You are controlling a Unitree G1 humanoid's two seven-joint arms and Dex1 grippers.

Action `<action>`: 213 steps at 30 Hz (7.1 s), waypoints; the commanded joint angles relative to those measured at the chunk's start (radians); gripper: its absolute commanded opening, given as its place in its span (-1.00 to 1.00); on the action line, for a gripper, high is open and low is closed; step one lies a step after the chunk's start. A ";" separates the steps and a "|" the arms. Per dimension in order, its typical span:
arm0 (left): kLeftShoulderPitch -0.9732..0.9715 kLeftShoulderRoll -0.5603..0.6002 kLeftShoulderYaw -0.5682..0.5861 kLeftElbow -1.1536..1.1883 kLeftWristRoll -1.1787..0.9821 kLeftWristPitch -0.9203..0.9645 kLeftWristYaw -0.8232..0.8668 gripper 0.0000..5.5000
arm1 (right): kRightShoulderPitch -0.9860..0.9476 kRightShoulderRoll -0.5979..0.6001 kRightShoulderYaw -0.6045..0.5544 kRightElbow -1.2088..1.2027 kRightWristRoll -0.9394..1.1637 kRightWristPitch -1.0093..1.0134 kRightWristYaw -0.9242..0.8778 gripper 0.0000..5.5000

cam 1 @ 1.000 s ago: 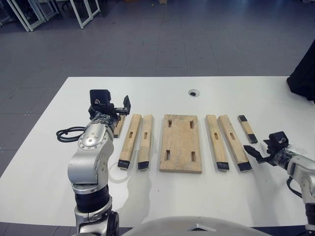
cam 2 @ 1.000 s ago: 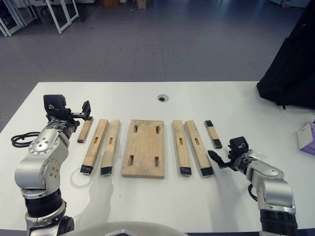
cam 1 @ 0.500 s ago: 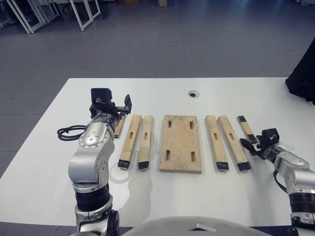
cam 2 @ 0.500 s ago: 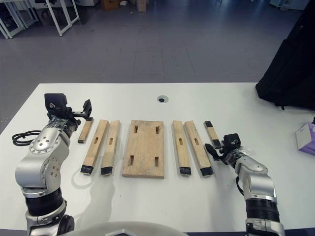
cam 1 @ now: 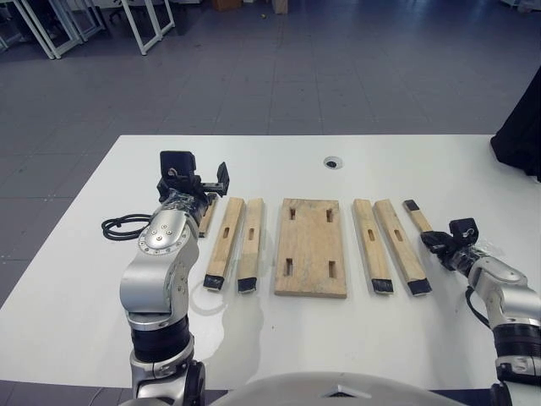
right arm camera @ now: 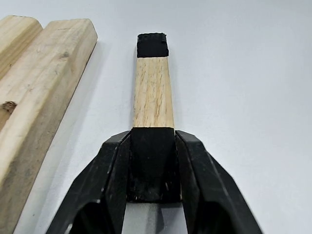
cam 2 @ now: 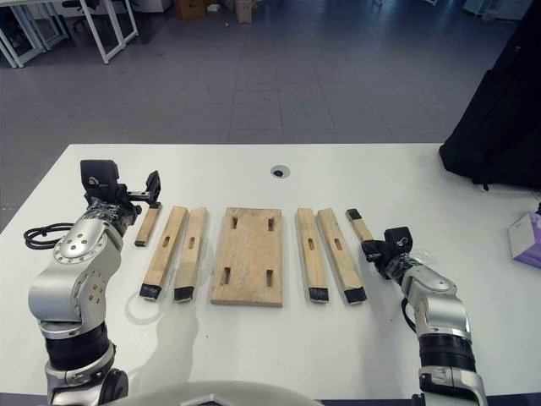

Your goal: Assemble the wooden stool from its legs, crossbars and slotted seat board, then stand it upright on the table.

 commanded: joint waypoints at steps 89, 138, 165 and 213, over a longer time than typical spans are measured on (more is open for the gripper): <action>0.111 0.139 0.045 0.233 -0.333 -0.181 -0.076 -0.85 | 0.046 0.507 0.365 -0.860 -0.245 0.274 -0.529 0.53; 0.110 0.021 0.071 0.261 -0.256 -0.236 -0.070 -0.85 | 0.040 0.477 0.362 -0.879 -0.253 0.323 -0.480 0.53; 0.427 -0.021 -0.062 0.582 -0.039 -0.719 -0.138 -0.85 | 0.031 0.464 0.354 -0.891 -0.252 0.346 -0.475 0.53; -0.290 0.117 0.016 0.806 -0.112 -0.285 -0.150 -0.17 | -0.043 0.474 0.325 -0.816 -0.256 0.309 -0.473 0.53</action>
